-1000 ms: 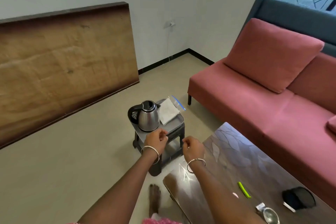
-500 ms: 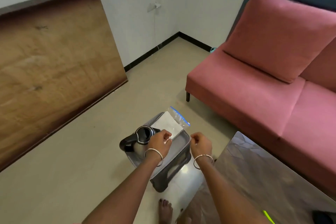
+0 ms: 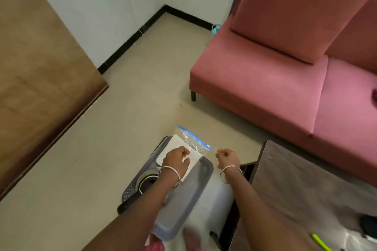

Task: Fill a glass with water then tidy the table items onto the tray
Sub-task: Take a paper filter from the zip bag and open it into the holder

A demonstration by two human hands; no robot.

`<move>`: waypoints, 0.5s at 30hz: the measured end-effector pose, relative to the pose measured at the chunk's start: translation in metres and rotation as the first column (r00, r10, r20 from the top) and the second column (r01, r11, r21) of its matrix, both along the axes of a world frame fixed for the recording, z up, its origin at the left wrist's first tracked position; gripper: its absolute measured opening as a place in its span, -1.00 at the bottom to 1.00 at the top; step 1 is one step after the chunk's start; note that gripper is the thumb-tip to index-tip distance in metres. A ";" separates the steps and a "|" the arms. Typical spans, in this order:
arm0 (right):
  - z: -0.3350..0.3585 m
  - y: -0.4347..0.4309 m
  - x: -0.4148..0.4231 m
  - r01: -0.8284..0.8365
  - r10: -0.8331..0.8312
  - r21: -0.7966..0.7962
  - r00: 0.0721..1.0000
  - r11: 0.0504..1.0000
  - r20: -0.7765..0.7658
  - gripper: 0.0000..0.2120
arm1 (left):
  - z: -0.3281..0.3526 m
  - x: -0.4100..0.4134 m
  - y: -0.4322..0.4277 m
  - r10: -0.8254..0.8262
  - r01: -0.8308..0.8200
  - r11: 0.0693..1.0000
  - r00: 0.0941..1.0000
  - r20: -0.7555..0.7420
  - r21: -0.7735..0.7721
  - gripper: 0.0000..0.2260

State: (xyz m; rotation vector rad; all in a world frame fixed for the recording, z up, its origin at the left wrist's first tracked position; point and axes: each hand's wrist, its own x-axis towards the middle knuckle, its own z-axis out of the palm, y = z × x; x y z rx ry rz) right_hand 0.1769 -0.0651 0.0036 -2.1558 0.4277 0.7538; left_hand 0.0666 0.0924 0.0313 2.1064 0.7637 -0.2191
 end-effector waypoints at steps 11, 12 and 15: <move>-0.060 0.051 0.014 0.472 -0.429 0.257 0.879 0.843 -0.206 -0.63 | -0.058 0.033 0.031 -0.213 0.211 0.977 0.973 -0.095 -0.024 -0.79; -0.060 0.052 0.011 0.484 -0.449 0.249 0.874 0.839 -0.184 -0.72 | -0.057 0.034 0.031 -0.225 0.223 0.974 0.970 -0.096 -0.024 -0.78; -0.046 0.055 -0.003 0.488 -0.465 0.292 0.873 0.823 -0.147 -0.80 | -0.046 0.035 0.027 -0.262 0.260 0.965 0.961 -0.086 -0.039 -0.74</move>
